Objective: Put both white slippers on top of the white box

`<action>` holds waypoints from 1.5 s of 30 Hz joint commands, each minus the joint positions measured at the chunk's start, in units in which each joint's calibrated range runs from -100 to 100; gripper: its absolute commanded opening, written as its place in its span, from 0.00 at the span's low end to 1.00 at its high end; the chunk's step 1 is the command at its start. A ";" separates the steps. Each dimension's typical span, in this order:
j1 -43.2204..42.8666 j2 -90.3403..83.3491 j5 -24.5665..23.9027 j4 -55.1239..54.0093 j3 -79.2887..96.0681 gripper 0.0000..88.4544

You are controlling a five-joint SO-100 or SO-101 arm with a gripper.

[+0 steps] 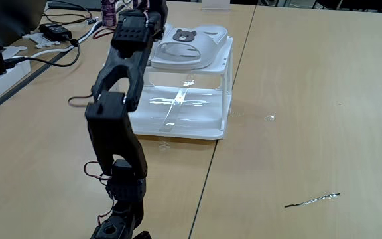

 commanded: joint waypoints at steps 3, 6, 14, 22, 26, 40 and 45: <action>0.02 -21.00 0.42 -0.18 12.43 0.36; 0.02 -28.74 0.42 -0.18 18.92 0.36; -0.14 -34.63 0.42 -10.62 24.06 0.10; 0.02 -34.88 0.42 -67.31 44.27 0.01; 0.02 -37.57 0.42 -98.71 55.37 0.01; -0.06 -64.08 0.42 -131.16 94.43 0.01; -0.55 -72.41 0.42 -131.16 94.43 0.01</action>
